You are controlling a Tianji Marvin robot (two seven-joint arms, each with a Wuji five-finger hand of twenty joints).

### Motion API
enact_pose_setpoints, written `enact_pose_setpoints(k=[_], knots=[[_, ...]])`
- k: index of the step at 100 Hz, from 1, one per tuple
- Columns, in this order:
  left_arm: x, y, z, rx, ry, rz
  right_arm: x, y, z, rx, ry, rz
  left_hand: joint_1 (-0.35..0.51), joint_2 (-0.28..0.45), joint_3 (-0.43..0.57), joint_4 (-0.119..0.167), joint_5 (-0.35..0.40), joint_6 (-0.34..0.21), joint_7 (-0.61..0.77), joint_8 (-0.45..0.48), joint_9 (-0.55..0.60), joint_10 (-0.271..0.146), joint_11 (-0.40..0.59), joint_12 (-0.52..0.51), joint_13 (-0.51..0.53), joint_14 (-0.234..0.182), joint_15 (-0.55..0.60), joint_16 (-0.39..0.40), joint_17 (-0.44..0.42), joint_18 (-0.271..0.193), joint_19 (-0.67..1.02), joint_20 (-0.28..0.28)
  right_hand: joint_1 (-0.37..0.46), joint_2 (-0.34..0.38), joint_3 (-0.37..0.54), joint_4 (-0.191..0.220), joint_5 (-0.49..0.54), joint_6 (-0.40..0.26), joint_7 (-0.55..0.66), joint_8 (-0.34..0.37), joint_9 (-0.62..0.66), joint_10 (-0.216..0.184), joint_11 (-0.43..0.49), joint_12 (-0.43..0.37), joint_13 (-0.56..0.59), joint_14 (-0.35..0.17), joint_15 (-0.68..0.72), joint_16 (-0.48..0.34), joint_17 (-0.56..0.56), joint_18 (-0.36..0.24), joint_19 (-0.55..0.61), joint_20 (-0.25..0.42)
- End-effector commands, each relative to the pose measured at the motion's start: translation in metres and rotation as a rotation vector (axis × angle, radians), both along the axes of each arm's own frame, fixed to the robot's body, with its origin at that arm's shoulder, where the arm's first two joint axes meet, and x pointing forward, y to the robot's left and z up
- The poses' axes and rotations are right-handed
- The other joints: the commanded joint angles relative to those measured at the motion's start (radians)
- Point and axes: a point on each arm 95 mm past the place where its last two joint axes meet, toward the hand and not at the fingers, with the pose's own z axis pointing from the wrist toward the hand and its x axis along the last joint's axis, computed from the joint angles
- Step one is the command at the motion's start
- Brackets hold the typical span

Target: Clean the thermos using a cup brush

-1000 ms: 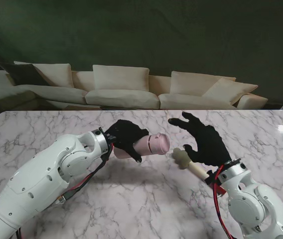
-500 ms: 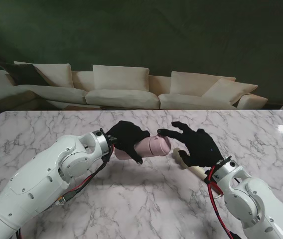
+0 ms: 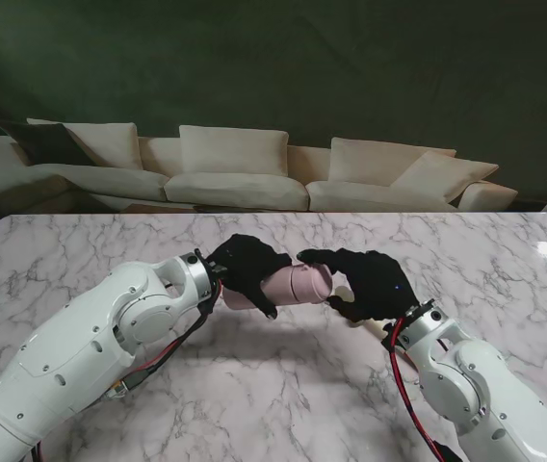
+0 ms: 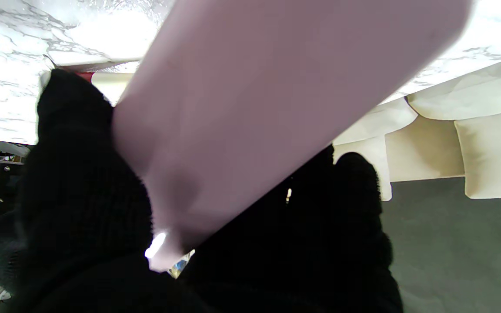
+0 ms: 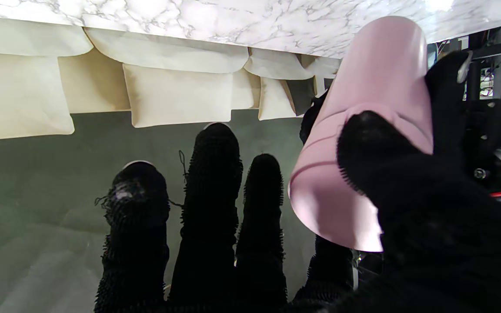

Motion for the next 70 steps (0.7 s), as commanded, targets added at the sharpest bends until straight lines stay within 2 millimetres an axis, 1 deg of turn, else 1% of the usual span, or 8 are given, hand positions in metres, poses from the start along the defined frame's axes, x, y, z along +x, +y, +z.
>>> enact_pose_setpoints(k=[1, 10, 28, 35, 48, 54, 60, 70], knots=[[0.0, -0.004, 0.006, -0.004, -0.004, -0.007, -0.001, 0.004, -0.006, 0.011, 0.006, 0.002, 0.262, 0.233, 0.539, 0.1, 0.083, -0.225, 0.168, 0.055, 0.063, -0.08, 0.114, 0.036, 0.029, 0.012, 0.053, 0.015, 0.005, -0.048, 0.034, 0.023, -0.07, 0.057, -0.042, -0.03, 0.035, 0.052, 0.175, -0.008, 0.101, -0.023, 0.052, 0.026, 0.048, -0.002, 0.031, 0.027, 0.018, -0.007, 0.05, 0.013], [0.0, -0.004, 0.006, -0.005, 0.0, -0.006, -0.001, 0.007, -0.006, 0.035, 0.005, 0.001, 0.261, 0.234, 0.538, 0.099, 0.082, -0.224, 0.167, 0.055, 0.062, -0.08, 0.113, 0.036, 0.028, 0.012, 0.053, 0.015, 0.005, -0.049, 0.034, 0.023, -0.106, 0.098, -0.071, -0.032, 0.146, 0.116, 0.225, -0.015, 0.25, -0.011, 0.047, 0.035, 0.107, 0.011, 0.028, 0.029, 0.034, 0.014, 0.064, 0.016], [0.001, -0.004, 0.004, -0.004, 0.007, 0.0, -0.001, 0.012, -0.007, 0.082, 0.007, 0.001, 0.262, 0.234, 0.538, 0.099, 0.082, -0.225, 0.167, 0.055, 0.062, -0.08, 0.114, 0.036, 0.028, 0.013, 0.053, 0.015, 0.005, -0.049, 0.034, 0.023, -0.171, 0.159, -0.057, -0.031, 0.417, 0.227, 0.23, 0.0, 0.507, 0.021, -0.015, 0.008, 0.271, 0.057, 0.002, 0.025, 0.094, 0.058, 0.088, 0.009], [0.001, -0.004, 0.003, -0.002, 0.009, 0.002, -0.002, 0.014, -0.008, 0.099, 0.019, -0.003, 0.261, 0.234, 0.537, 0.099, 0.081, -0.225, 0.167, 0.055, 0.061, -0.08, 0.113, 0.035, 0.028, 0.013, 0.053, 0.015, 0.005, -0.049, 0.034, 0.023, -0.202, 0.233, -0.067, -0.034, 0.494, 0.259, 0.218, 0.0, 0.579, 0.039, -0.053, -0.017, 0.322, 0.082, -0.014, 0.023, 0.121, 0.077, 0.1, 0.008], [0.002, -0.004, 0.002, 0.004, 0.012, -0.002, -0.002, 0.017, -0.01, 0.125, 0.072, -0.008, 0.262, 0.234, 0.537, 0.099, 0.082, -0.225, 0.167, 0.055, 0.062, -0.081, 0.114, 0.036, 0.028, 0.012, 0.053, 0.015, 0.005, -0.049, 0.034, 0.023, -0.27, 0.43, -0.212, -0.034, 0.599, 0.314, 0.184, -0.013, 0.667, 0.093, -0.098, -0.049, 0.329, 0.138, 0.047, 0.058, 0.149, 0.13, 0.13, 0.02], [0.002, -0.005, 0.002, 0.005, 0.013, -0.003, -0.003, 0.018, -0.011, 0.127, 0.099, -0.023, 0.263, 0.234, 0.537, 0.098, 0.081, -0.225, 0.167, 0.055, 0.061, -0.08, 0.114, 0.036, 0.028, 0.012, 0.053, 0.015, 0.005, -0.05, 0.034, 0.023, -0.37, 0.507, -0.303, -0.039, 0.648, 0.358, 0.158, -0.03, 0.694, 0.138, -0.115, -0.061, 0.328, 0.177, 0.087, 0.059, 0.16, 0.169, 0.152, 0.031], [0.002, -0.006, 0.002, 0.005, 0.014, -0.005, -0.005, 0.02, -0.012, 0.125, 0.124, -0.04, 0.263, 0.235, 0.537, 0.098, 0.081, -0.225, 0.167, 0.056, 0.062, -0.081, 0.114, 0.036, 0.028, 0.012, 0.053, 0.015, 0.005, -0.049, 0.034, 0.023, -0.434, 0.532, -0.375, -0.031, 0.685, 0.399, 0.13, -0.049, 0.704, 0.167, -0.13, -0.072, 0.326, 0.202, 0.108, 0.046, 0.17, 0.198, 0.168, 0.036], [0.002, -0.007, 0.001, 0.007, 0.016, -0.009, -0.009, 0.023, -0.013, 0.124, 0.165, -0.06, 0.263, 0.234, 0.537, 0.098, 0.082, -0.226, 0.168, 0.056, 0.062, -0.08, 0.114, 0.036, 0.028, 0.011, 0.053, 0.015, 0.004, -0.049, 0.034, 0.023, -0.506, 0.61, -0.522, -0.006, 0.601, 0.405, 0.065, -0.078, 0.622, 0.204, -0.147, -0.074, 0.324, 0.219, 0.074, 0.003, 0.156, 0.216, 0.174, 0.03]])
